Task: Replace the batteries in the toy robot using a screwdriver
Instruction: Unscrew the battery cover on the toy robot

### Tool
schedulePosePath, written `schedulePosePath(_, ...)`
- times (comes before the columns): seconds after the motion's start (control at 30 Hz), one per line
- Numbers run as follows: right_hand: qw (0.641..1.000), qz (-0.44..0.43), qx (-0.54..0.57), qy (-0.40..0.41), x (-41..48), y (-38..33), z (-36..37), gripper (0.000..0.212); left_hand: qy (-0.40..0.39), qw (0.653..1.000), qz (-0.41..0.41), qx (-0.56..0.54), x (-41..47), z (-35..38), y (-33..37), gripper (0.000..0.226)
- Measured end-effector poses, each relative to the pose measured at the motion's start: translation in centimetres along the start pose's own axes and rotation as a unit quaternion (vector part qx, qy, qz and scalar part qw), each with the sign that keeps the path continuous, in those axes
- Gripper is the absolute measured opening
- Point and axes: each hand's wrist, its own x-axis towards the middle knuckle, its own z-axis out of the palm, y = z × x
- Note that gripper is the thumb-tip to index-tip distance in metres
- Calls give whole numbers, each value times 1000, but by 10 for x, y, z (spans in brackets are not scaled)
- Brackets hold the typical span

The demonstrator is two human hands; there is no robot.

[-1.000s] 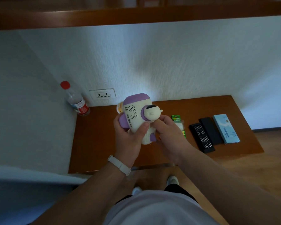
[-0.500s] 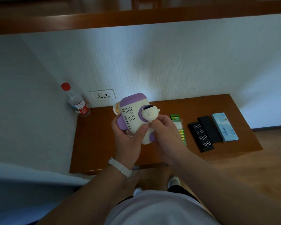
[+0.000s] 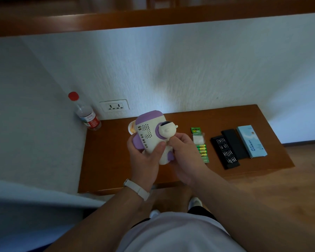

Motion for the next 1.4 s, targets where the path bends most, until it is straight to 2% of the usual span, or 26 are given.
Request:
schedulePosePath(0.3, 999, 8, 43, -24, 10, -1, -4, 39, -1, 1000, 2, -8, 6, 5, -3, 81)
schedulePosePath(0.4, 996, 23, 63, -52, 16, -1, -5, 49, -6, 1000, 3, -13, 10, 5, -7, 89)
schedulePosePath(0.53, 992, 45, 81, -90, 20, -1, -8, 59, -13, 1000, 9, -10, 13, 5, -9, 83)
schedulePosePath(0.87, 997, 3, 39, -66, 15, -3, -7, 39, -39, 999, 17, -10, 19, 0, -10, 83)
schedulePosePath(1.4, 992, -99, 29, -76, 10, -20, 17, 44, -65, 994, 80, -48, 35, -2, 14, 76)
